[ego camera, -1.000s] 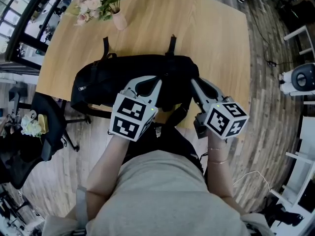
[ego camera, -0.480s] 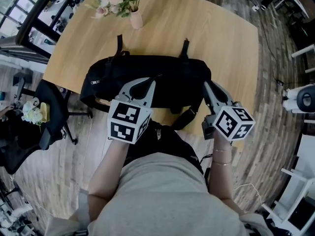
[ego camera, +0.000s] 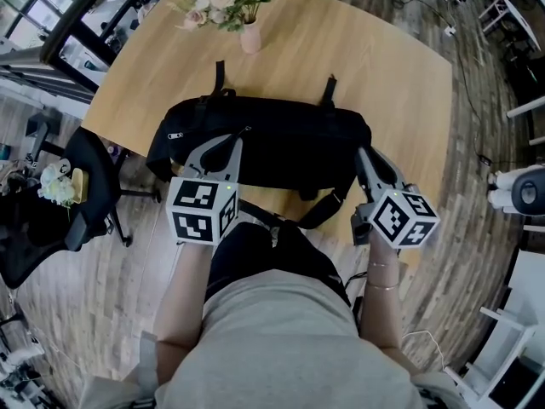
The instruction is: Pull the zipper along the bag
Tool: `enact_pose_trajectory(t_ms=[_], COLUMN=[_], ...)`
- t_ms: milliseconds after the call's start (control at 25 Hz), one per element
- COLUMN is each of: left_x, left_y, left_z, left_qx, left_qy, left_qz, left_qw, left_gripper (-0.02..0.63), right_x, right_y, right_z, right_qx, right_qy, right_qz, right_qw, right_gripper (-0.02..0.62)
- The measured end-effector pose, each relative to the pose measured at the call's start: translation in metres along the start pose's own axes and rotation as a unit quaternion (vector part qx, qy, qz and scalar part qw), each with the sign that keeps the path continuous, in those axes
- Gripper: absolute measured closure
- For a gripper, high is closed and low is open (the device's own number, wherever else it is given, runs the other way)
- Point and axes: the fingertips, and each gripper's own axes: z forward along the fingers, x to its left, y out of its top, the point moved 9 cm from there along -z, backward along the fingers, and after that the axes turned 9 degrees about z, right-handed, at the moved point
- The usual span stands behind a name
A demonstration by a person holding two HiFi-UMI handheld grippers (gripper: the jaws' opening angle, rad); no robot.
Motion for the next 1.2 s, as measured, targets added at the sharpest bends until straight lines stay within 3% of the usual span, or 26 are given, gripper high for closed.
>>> enact_pose_trajectory(t_ms=[360,680,800,1000,1200], left_x=[0.001,0.001,0.002,0.004,0.005], left_y=[-0.002,-0.002,-0.005,-0.004,0.0], left_z=[-0.009,-0.013,-0.014,-0.014,-0.017], left_qx=[-0.007,-0.026,-0.032,-0.036,-0.029], left_qy=[0.018,0.021,0.015,0.019,0.011], left_qz=[-0.004,-0.015,-0.022,-0.02,0.041], left_qw=[0.9998,0.9993,0.9991,0.999,0.9987], left_gripper=[0.584,0.588,0.588,0.588,0.588], right_x=[0.017,0.037,0.058,0.099,0.141], right_y=[0.006,0.016,0.019,0.01,0.006], right_z=[0.0,-0.001,-0.003,0.024,0.043], right_qx=[-0.006,-0.028,-0.051,-0.006,0.017], right_qy=[0.003,-0.007,0.013,0.075,0.076], right_qz=[-0.07,-0.164,-0.223,-0.288,-0.392], right_qw=[0.998,0.986,0.973,0.955,0.916], right_gripper=[0.472,0.434,0.436,0.434,0.437])
